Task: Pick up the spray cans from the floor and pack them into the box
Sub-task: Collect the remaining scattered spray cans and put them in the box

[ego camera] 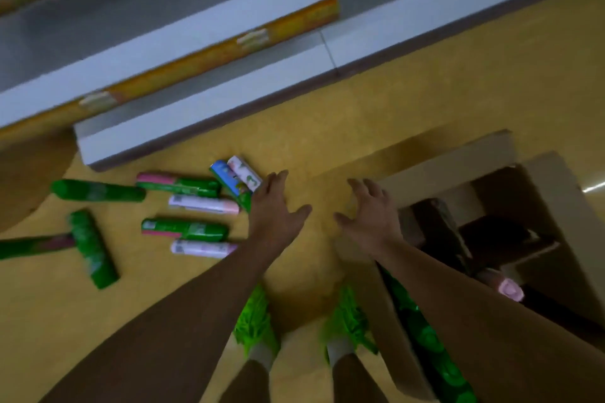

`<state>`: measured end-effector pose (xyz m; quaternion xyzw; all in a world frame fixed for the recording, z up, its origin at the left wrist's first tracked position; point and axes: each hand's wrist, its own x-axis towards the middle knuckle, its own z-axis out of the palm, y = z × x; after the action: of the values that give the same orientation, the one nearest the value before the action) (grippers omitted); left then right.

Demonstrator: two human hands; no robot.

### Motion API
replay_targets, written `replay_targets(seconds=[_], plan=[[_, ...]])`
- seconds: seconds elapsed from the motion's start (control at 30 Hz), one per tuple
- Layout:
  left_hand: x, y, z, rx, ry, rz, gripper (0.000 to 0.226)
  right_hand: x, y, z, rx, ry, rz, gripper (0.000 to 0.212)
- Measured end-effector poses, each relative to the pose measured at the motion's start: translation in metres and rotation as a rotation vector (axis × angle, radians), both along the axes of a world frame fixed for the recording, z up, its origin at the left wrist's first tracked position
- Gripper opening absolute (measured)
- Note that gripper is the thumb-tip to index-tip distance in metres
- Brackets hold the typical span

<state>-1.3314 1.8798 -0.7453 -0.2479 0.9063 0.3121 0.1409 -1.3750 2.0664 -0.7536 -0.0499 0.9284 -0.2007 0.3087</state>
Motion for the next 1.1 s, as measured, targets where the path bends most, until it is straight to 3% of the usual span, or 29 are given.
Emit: replay_targets(seconds=[0.33, 0.57, 0.77, 0.93, 1.03, 1.1], plan=[[0.096, -0.128, -0.038, 0.022, -0.041, 0.456, 0.083, 0.04, -0.137, -0.051, 0.034, -0.103, 0.18, 0.088], [0.117, -0.183, -0.135, 0.069, -0.084, 0.69, 0.08, 0.034, -0.202, -0.141, 0.005, -0.096, 0.13, 0.08], [0.107, -0.192, -0.228, 0.121, -0.157, 0.677, 0.079, 0.026, -0.229, -0.237, -0.005, -0.101, 0.104, 0.077], [0.067, -0.171, -0.29, 0.345, -0.272, 0.68, 0.057, 0.011, -0.243, -0.305, -0.025, -0.106, 0.021, 0.068], [0.054, -0.152, -0.317, 0.65, -0.281, 0.922, 0.041, 0.005, -0.246, -0.331, -0.097, -0.115, -0.004, 0.057], [0.05, -0.144, -0.33, 0.829, -0.186, 1.075, 0.033, 0.002, -0.247, -0.344, -0.122, -0.114, -0.024, 0.05]])
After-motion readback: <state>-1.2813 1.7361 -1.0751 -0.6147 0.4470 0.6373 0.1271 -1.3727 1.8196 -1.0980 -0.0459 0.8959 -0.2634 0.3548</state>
